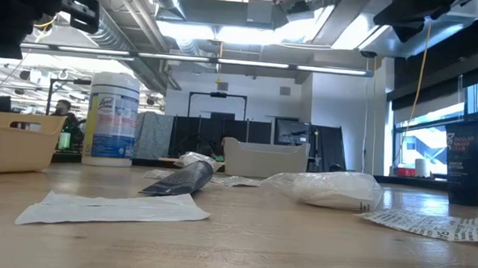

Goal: Pick & Place Travel size toiletries
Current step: Put the white bandage pack into the yellow bin

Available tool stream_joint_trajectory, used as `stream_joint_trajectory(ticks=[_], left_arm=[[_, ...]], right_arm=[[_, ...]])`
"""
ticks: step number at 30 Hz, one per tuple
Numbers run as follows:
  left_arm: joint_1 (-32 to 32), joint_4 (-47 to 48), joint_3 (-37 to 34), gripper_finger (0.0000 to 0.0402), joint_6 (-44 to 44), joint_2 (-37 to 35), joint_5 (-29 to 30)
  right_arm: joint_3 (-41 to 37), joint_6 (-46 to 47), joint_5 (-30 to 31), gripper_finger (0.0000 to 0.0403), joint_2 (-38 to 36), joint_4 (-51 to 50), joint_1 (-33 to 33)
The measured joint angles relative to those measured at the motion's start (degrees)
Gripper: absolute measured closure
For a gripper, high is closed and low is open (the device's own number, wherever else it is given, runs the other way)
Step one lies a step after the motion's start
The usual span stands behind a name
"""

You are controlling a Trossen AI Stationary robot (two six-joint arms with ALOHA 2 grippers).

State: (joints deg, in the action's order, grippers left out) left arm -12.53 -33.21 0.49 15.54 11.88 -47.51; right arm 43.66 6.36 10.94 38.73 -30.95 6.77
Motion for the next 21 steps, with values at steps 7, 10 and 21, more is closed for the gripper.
stream_joint_trajectory(ticks=[7,10,21], left_arm=[[0.0,0.0,0.0,0.0391,0.2,0.0,0.0],[0.0,0.0,0.0,0.0389,0.2,0.0,0.0],[0.0,0.0,0.0,0.0389,0.2,0.0,2.3]], right_arm=[[0.0,-0.4,0.0,0.0377,-0.4,-0.5,0.0],[0.0,-0.4,0.0,0.0374,0.2,-0.5,0.0],[0.0,-0.4,0.1,0.0387,1.1,-0.4,0.0]])
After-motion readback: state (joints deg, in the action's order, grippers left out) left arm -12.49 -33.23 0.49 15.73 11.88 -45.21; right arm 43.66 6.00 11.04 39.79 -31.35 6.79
